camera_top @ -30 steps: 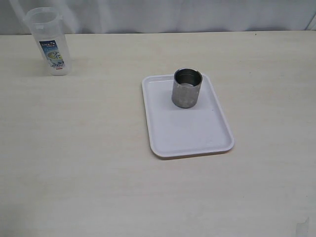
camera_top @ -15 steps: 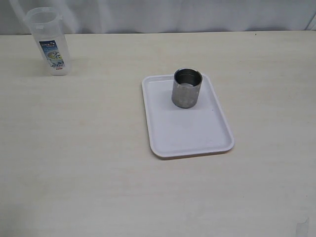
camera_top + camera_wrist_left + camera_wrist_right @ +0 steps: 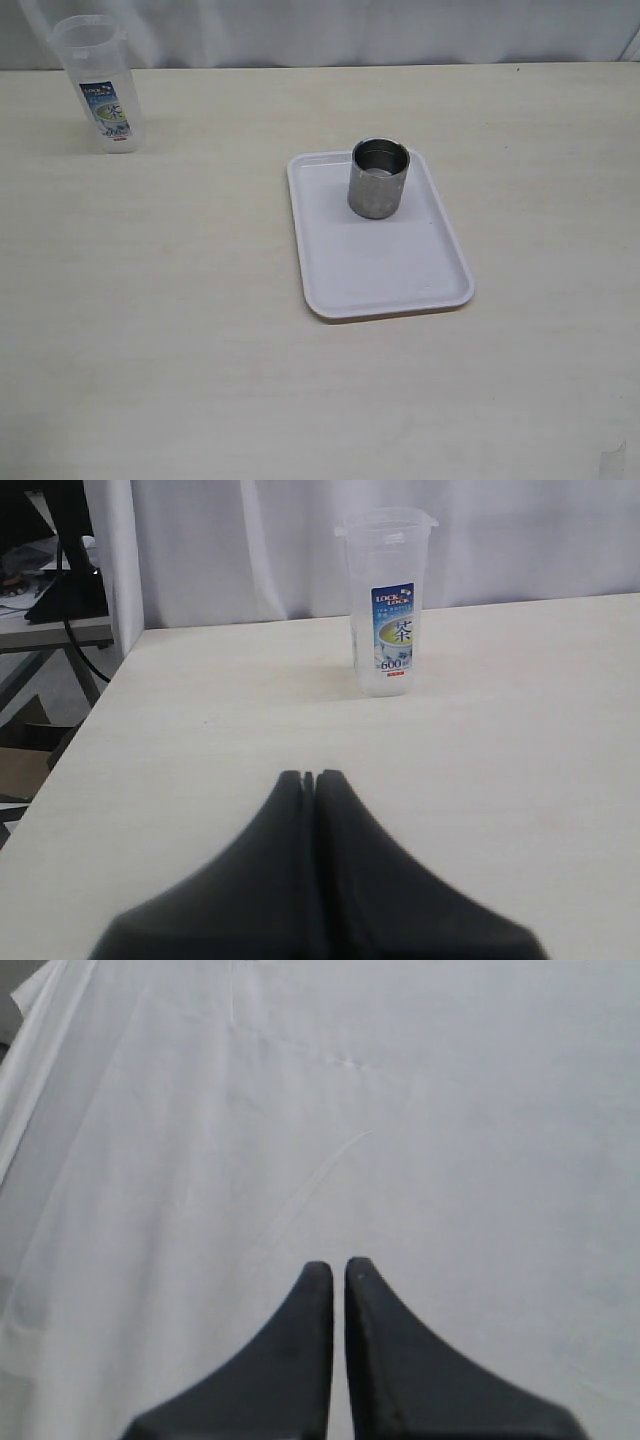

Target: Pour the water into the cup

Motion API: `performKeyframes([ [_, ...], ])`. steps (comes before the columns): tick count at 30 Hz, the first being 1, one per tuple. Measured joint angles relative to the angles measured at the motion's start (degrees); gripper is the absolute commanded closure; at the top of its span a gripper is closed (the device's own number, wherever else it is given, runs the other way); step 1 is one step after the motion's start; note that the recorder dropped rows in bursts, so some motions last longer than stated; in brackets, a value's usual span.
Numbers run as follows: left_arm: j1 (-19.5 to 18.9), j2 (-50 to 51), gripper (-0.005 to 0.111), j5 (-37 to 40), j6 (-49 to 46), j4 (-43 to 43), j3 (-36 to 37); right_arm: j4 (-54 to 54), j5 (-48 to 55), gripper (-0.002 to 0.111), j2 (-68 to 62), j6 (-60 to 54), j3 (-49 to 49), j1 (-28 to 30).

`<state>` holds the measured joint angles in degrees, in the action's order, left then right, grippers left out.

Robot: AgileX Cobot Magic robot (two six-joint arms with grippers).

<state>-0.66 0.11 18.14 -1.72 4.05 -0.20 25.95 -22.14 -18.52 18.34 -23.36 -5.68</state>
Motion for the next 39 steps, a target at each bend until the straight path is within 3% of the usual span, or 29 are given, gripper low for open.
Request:
performKeyframes([
  [10,0.00,0.00,0.107,0.00,0.00,0.00,0.00,-13.44,-7.52,0.104,6.50,-14.95,12.09,0.00],
  [26,0.00,0.00,0.107,0.00,0.00,0.00,0.00,-17.32,-12.56,0.104,12.48,-20.69,23.00,0.00],
  [39,0.00,0.00,0.107,0.00,0.00,0.00,0.00,-23.39,8.52,0.104,18.22,-24.77,23.11,0.00],
])
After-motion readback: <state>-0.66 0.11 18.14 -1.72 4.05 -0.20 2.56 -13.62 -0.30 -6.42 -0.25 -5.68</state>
